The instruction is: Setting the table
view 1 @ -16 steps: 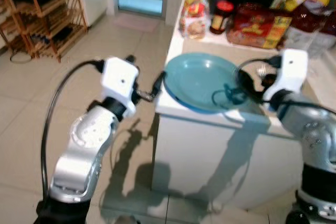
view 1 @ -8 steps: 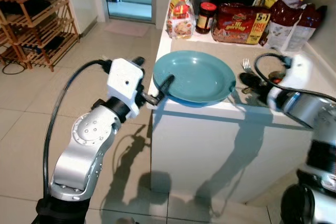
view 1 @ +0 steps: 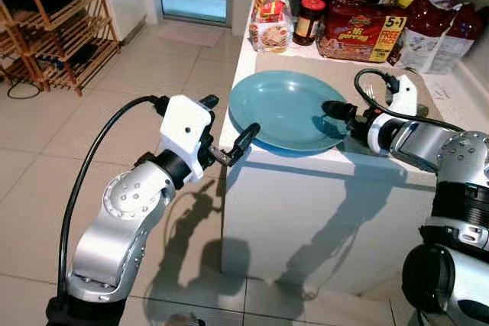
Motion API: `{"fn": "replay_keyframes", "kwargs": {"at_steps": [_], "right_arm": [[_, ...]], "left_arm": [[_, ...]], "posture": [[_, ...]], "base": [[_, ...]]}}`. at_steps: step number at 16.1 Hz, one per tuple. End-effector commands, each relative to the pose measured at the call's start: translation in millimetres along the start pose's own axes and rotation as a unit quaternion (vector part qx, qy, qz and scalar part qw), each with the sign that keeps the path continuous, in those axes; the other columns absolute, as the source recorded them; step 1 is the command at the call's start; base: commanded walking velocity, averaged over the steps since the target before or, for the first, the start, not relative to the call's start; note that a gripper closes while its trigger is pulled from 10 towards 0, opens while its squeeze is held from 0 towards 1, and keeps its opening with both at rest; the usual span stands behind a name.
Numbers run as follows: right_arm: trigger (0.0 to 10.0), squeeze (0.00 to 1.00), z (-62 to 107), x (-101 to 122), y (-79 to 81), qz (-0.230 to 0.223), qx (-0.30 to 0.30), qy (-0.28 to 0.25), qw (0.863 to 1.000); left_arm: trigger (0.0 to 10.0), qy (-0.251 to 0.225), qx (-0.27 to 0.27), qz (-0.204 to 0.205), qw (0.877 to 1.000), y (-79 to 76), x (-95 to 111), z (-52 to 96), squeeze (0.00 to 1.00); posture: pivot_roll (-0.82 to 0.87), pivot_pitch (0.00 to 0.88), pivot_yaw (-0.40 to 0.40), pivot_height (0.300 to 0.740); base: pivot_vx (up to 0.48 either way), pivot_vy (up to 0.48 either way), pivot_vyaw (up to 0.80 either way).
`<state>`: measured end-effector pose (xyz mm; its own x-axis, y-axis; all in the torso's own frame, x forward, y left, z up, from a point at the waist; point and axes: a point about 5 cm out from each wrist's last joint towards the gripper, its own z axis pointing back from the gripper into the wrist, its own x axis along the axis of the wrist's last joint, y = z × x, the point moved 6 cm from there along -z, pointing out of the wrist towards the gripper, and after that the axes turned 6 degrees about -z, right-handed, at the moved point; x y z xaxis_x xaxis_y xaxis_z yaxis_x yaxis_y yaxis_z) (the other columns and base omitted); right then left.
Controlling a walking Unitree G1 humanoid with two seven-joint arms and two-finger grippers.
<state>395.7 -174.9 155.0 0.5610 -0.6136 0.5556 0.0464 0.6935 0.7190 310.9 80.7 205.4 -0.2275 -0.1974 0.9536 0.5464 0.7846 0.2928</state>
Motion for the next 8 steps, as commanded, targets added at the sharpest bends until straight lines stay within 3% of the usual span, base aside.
{"fn": "replay_keyframes", "kwargs": {"at_steps": [1,5,8], "right_arm": [[10.0,0.0,-0.3,1,2.2,-0.015,0.007,0.007,1.0],[10.0,0.0,-7.5,-10,-6.2,-0.03,-0.013,0.025,0.999],[10.0,0.0,-11.0,-9,1.7,-0.062,0.013,0.018,0.998]], "left_arm": [[10.0,-0.009,-0.017,0.0,1.0,-7.3,7,0.6,0.0],[10.0,-0.003,-0.032,0.002,0.999,-13.2,5,1.8,0.0],[10.0,-0.002,-0.034,0.003,0.999,-14.8,5,1.8,0.0]], "posture": [[0.12,0.01,-0.09,0.74],[0.12,0.011,-0.091,0.74],[0.12,0.011,-0.091,0.74]], "base": [[0.0,0.0,0.0],[0.0,0.0,0.0],[0.0,0.0,0.0]]}}
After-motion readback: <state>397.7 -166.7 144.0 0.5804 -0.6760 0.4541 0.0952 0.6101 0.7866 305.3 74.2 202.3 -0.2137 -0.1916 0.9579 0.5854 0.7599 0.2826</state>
